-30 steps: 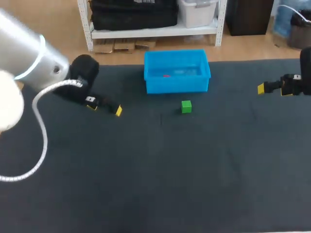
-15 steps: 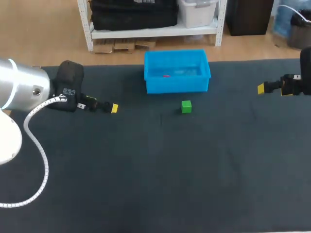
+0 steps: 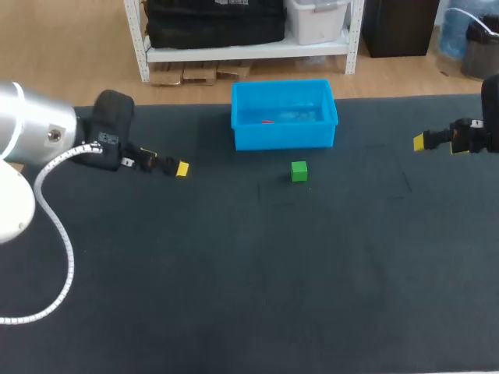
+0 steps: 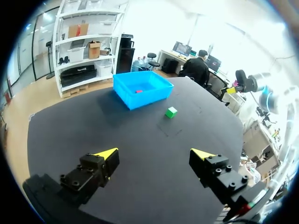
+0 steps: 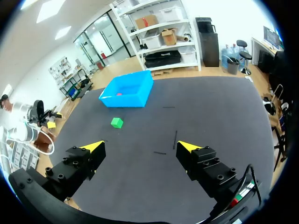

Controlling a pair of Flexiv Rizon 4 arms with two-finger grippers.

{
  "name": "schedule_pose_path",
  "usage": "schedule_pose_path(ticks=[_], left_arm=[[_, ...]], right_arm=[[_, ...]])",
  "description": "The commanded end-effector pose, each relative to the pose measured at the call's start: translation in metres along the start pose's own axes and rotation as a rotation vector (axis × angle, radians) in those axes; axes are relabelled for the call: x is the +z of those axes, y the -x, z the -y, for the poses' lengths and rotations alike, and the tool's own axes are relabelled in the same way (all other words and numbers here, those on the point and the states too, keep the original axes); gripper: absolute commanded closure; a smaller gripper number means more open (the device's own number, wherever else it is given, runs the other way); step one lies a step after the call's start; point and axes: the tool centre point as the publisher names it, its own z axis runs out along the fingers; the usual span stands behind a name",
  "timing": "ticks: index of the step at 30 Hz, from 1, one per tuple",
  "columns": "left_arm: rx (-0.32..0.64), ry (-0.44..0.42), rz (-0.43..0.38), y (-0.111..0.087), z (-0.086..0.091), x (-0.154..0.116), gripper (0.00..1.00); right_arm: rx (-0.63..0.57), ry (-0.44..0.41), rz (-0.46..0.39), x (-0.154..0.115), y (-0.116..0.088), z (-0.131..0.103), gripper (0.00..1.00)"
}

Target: Use the left arm to pick the red cube and place it into the blue plastic box first, then use the right arm to grasp the green cube and put it into the same blue plastic box after the first action is fully finished.

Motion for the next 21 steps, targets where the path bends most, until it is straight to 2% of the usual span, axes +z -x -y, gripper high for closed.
schedule_pose_path(ticks=[1,5,7,11,17,21], left_arm=[[0.001,-0.004,-0.006,0.002,-0.002,0.000,0.00],[0.001,-0.004,-0.006,0.002,-0.002,0.000,0.00],[0.001,-0.004,-0.006,0.002,-0.002,0.000,0.00],[0.001,-0.004,-0.006,0.002,-0.002,0.000,0.00],[0.001,-0.004,-0.006,0.002,-0.002,0.000,0.00],[0.001,-0.004,-0.006,0.002,-0.002,0.000,0.00]], right_arm=[[-0.032,-0.044,-0.006,0.004,0.008,-0.005,0.00],[-0.088,-0.109,-0.034,0.012,0.020,-0.020,0.00],[-0.128,-0.168,-0.051,0.019,0.023,-0.027,0.00],[-0.172,-0.210,-0.081,0.032,0.027,-0.045,0.00],[-0.192,-0.244,-0.110,0.058,0.028,-0.074,0.00],[-0.177,-0.222,-0.162,0.079,0.023,-0.089,0.00]])
